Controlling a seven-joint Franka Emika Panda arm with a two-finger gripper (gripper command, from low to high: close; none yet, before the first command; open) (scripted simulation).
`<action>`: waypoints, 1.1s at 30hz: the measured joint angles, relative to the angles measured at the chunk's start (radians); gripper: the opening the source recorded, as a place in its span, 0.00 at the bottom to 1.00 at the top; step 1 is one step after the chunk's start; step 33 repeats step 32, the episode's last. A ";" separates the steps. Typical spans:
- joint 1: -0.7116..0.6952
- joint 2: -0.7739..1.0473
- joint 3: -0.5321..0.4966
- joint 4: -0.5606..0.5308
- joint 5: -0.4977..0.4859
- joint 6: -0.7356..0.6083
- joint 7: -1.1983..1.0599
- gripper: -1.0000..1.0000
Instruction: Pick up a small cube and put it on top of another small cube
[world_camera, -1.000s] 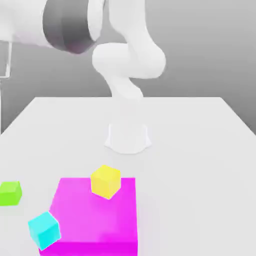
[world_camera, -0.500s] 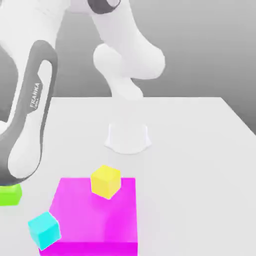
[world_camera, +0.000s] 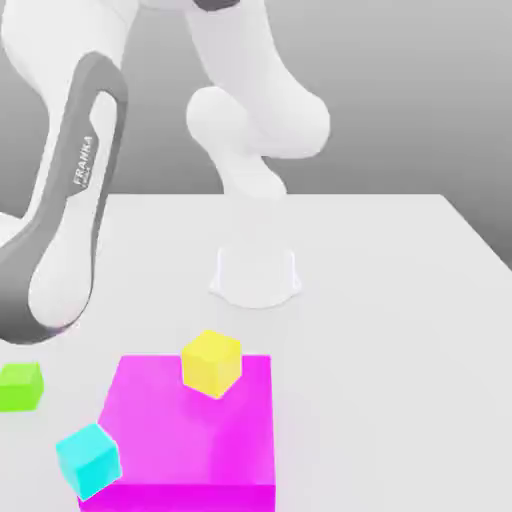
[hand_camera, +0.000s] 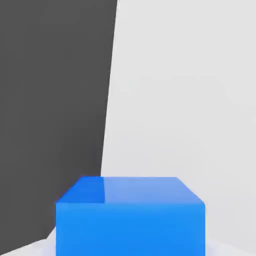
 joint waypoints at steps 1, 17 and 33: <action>0.009 -0.036 0.006 -0.031 -0.014 -0.005 -0.017 0.00; 0.153 -0.611 0.092 -0.531 -0.059 -0.080 -0.403 0.00; 0.242 -0.666 0.095 -0.780 -0.010 0.117 -0.604 1.00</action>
